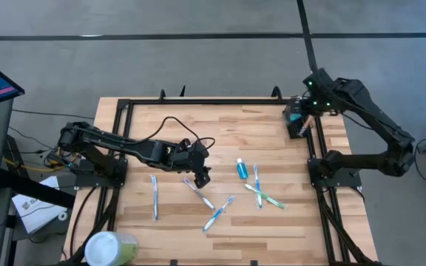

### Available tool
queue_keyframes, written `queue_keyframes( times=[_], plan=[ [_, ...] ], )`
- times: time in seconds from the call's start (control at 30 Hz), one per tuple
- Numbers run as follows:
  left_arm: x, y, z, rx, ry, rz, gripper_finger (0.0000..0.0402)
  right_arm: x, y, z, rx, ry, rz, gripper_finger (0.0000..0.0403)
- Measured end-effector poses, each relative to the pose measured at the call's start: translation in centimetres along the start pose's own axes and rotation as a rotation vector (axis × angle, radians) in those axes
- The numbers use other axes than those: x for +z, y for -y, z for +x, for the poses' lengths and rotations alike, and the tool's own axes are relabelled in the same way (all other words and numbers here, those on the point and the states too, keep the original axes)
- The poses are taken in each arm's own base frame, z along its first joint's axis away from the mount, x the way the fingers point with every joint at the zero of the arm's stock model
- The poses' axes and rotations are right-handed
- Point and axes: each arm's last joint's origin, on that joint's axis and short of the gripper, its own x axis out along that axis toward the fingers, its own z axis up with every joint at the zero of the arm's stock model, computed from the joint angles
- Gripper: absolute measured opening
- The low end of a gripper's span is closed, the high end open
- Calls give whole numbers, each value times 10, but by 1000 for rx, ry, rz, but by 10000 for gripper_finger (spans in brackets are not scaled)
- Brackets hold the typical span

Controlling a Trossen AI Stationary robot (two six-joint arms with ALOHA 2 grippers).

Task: Pick & Place toothbrushing station
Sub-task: Put the left blue mouthwash into the middle section of wire organizer

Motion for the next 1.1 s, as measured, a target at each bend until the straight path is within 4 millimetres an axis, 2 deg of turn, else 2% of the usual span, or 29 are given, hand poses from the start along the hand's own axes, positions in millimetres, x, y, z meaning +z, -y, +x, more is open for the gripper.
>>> queue_keyframes(
  times=[0.13, 0.27, 0.43, 0.57, 0.87, 0.97, 1.1],
  plan=[
    [0, 0, 0, 0, 1, 0, 240, 8, 8, -10, -22, 37, 49, 91],
    [1, -1, 1, 3, 2, -4, 240, 18, 10, -11, -72, 1, -9, 91],
    [3, -5, 2, 15, 9, -12, 240, 32, 2, 10, -148, -121, -199, 92],
    [4, -6, 3, 20, 9, 2, 240, 34, -1, 22, -267, -171, -219, 92],
    [3, -5, 3, 12, 5, 5, 240, 35, -6, 20, -228, -57, -60, 92],
    [3, -5, 3, 12, 4, 4, 240, 35, -7, 20, -246, -27, 51, 92],
    [4, -6, 3, 14, 4, 4, 240, 34, -18, 20, -221, 55, 150, 92]
  ],
)
